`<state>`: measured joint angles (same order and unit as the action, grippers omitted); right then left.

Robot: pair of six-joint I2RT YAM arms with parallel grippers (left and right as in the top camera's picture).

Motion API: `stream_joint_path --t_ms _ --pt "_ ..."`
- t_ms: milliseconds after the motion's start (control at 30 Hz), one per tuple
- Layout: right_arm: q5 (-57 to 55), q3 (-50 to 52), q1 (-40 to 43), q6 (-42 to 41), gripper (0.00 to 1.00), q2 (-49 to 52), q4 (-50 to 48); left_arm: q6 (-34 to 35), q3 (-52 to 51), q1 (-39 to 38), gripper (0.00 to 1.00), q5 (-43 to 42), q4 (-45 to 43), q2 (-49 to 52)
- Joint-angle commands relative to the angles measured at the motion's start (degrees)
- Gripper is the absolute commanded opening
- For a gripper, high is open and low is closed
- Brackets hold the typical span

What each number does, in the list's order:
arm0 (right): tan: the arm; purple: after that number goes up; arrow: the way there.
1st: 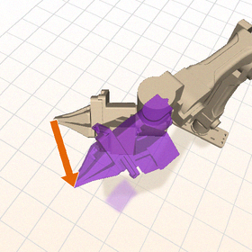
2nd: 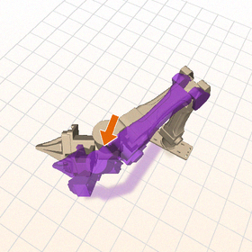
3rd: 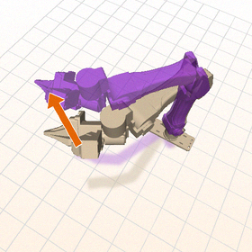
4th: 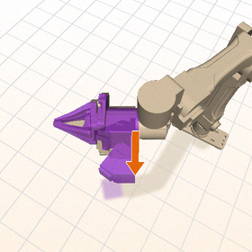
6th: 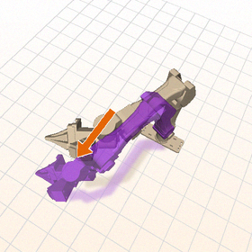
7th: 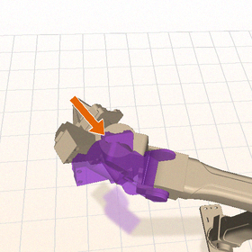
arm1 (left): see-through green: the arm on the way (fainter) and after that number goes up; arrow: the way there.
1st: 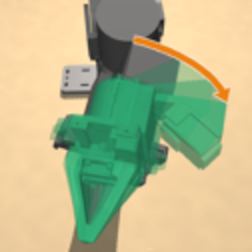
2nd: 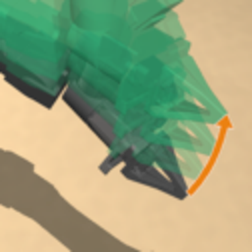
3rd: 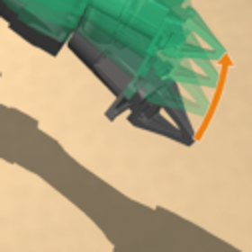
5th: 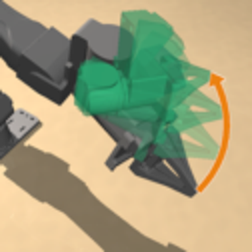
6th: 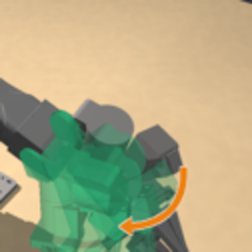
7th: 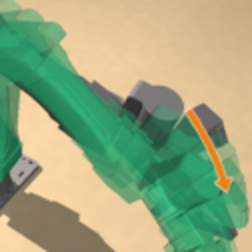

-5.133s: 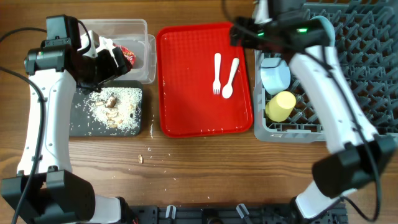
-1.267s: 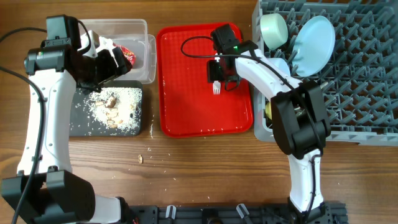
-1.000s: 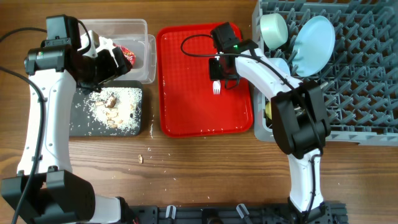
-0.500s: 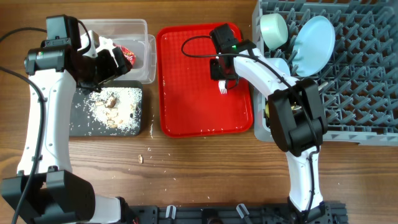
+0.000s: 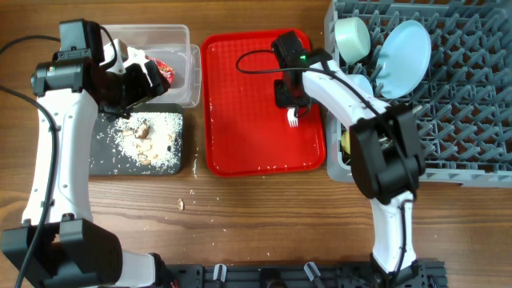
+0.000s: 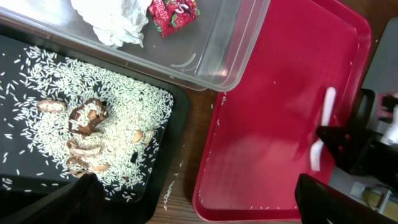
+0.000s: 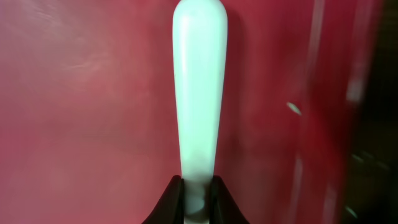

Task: Sort waste into correct bins and load items into the dishwasher rack
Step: 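Carry the white fork into the rack and release it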

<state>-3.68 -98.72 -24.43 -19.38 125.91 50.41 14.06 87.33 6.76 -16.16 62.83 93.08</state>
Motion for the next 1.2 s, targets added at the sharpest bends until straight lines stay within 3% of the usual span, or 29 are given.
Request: stream_joint_path --t_ms 0,200,367,633,1167 --pt "-0.8 -1.1 0.9 -1.7 0.04 -13.2 2.4 -0.4 0.8 0.2 1.00 0.4 0.0 -1.0" --pt "-1.9 -1.1 3.7 -4.2 0.04 -28.7 6.4 -0.4 0.8 0.2 1.00 0.4 0.0 -1.0" --pt "-6.2 -1.1 11.7 -10.2 0.04 -37.4 15.0 -0.4 0.8 0.2 1.00 0.4 0.0 -1.0" --pt "-6.3 3.0 23.4 -12.4 0.04 -37.5 21.4 -0.4 0.8 0.2 1.00 0.4 0.0 -1.0" --pt "-3.0 16.2 25.5 -13.8 0.04 -37.2 14.9 -0.4 0.8 0.2 1.00 0.4 0.0 -1.0"
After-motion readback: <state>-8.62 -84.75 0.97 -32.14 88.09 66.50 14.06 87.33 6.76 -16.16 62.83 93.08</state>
